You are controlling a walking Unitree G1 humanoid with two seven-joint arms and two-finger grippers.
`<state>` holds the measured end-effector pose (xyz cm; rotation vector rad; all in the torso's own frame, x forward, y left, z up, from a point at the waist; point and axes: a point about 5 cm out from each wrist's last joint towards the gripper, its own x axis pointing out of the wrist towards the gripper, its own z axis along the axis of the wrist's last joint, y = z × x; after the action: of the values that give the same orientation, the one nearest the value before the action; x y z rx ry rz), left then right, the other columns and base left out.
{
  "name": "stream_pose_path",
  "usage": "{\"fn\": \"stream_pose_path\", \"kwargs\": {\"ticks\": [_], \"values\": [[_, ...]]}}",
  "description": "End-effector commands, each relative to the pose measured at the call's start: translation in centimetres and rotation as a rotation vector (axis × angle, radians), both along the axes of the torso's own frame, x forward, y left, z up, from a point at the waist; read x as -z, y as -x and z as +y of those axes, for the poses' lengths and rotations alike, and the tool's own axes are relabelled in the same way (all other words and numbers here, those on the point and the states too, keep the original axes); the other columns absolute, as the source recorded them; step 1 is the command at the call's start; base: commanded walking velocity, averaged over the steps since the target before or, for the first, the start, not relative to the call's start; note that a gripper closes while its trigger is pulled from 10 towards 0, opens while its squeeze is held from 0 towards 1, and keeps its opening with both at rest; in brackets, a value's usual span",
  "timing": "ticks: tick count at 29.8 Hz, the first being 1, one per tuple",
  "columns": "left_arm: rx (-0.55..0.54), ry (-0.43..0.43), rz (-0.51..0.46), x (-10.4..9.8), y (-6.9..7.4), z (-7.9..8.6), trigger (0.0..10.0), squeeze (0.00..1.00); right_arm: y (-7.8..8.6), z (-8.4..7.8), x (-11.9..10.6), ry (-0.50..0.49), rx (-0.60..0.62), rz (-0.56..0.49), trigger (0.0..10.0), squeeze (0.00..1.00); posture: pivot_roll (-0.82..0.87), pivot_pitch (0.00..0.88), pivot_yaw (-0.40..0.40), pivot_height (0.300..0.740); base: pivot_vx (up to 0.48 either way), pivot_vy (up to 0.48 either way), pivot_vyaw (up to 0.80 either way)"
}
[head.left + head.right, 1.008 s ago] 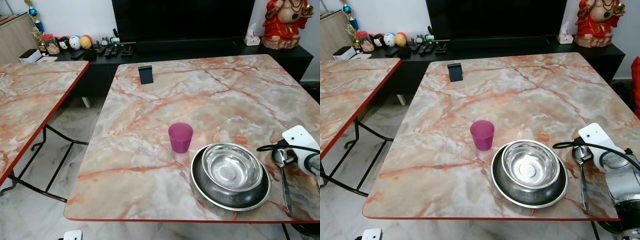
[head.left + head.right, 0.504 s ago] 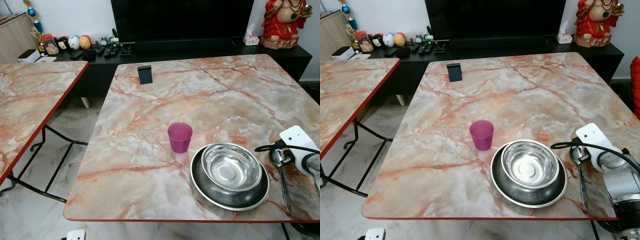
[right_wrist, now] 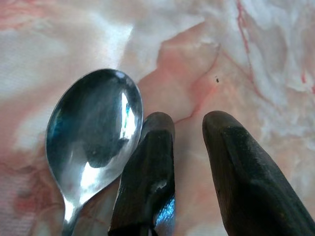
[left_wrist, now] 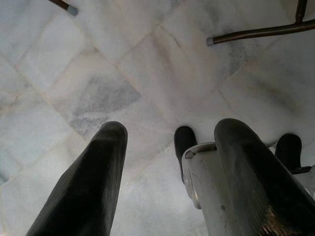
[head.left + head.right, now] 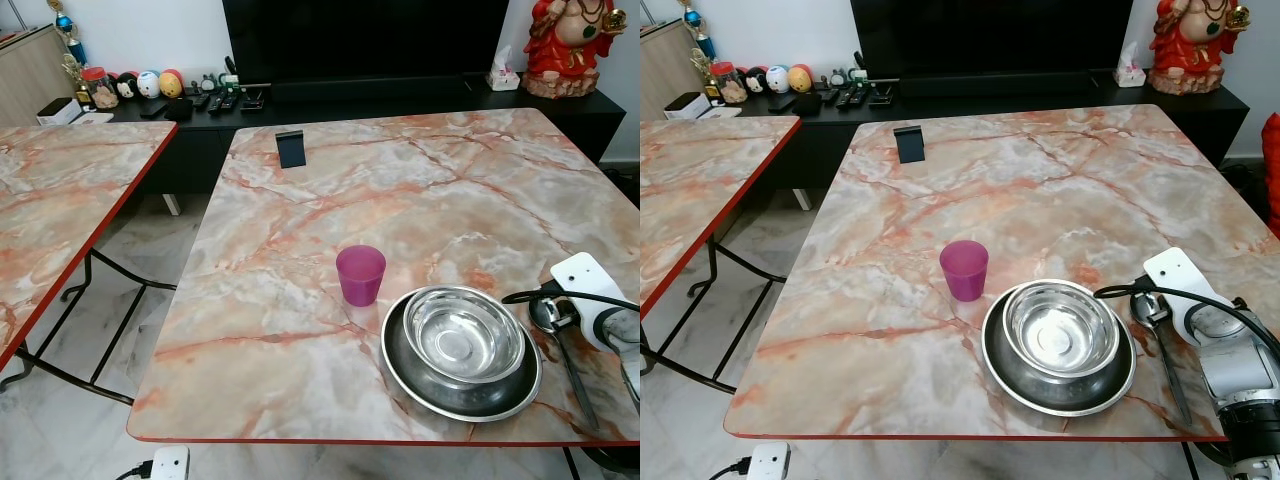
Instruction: Setting the table
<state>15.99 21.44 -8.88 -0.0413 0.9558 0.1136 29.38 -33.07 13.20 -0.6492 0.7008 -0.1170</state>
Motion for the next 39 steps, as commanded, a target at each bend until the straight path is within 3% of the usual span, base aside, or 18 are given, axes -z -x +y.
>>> {"fn": "stream_pose_path", "kwargs": {"ticks": [1, 5, 9, 12, 16, 17, 19, 25, 28, 39], "values": [[0.011, -0.027, -0.01, -0.2, -0.1, 0.3, 10.0, 0.0, -0.4, -0.1, -0.7, 0.019, 0.022, -0.057, 10.0, 0.0, -0.16, 0.0, 0.085, 0.732, 0.0, 0.0, 0.0], [0.018, -0.03, -0.013, -0.1, 0.0, 0.3, 10.0, 0.0, -0.6, -1.0, -1.6, 0.045, 0.116, -0.182, 10.0, 0.0, -0.16, 0.0, 0.09, 0.732, 0.0, 0.0, 0.0], [0.022, -0.038, -0.012, -0.1, 0.4, 1.0, 10.0, 0.0, -0.1, -0.6, -0.9, -0.004, 0.167, -0.316, 10.0, 0.0, -0.17, 0.0, 0.093, 0.732, 0.0, 0.0, 0.0], [0.028, -0.047, -0.018, -0.1, 0.7, 1.4, 10.0, 0.0, 0.0, 0.8, -0.4, -0.06, 0.157, -0.415, 10.0, 0.0, -0.18, 0.0, 0.1, 0.732, 0.0, 0.0, 0.0], [0.026, -0.076, -0.029, -0.4, 1.5, 2.9, 10.0, 0.0, -0.1, 4.3, -0.7, -0.217, 0.062, -0.625, 10.0, 0.0, -0.18, 0.0, 0.107, 0.732, 0.0, 0.0, 0.0], [0.02, -0.093, -0.04, -0.6, 1.6, 3.7, 10.0, 0.0, 0.1, 5.9, -0.7, -0.282, 0.026, -0.697, 10.0, 0.0, -0.18, 0.0, 0.109, 0.732, 0.0, 0.0, 0.0], [0.012, -0.114, -0.046, -0.7, 1.7, 4.2, 10.0, 0.0, 0.6, 7.7, -0.3, -0.312, 0.004, -0.76, 10.0, 0.0, -0.18, 0.0, 0.107, 0.732, 0.0, 0.0, 0.0], [-0.006, -0.128, -0.071, -1.0, 1.6, 4.8, 10.0, 0.0, 2.5, 9.1, -0.2, -0.371, -0.037, -0.834, 10.0, 0.0, -0.17, 0.0, 0.102, 0.732, 0.0, 0.0, 0.0], [-0.001, -0.134, -0.075, -1.0, 1.7, 4.8, 10.0, 0.0, 3.0, 9.8, -1.4, -0.386, -0.069, -0.91, 10.0, 0.0, -0.17, 0.0, 0.096, 0.732, 0.0, 0.0, 0.0], [0.003, -0.136, -0.082, -0.9, 1.9, 4.4, 10.0, 0.0, 2.9, 10.3, -3.1, -0.391, -0.093, -0.981, 10.0, 0.0, -0.16, 0.0, 0.089, 0.732, 0.0, 0.0, 0.0]]}}
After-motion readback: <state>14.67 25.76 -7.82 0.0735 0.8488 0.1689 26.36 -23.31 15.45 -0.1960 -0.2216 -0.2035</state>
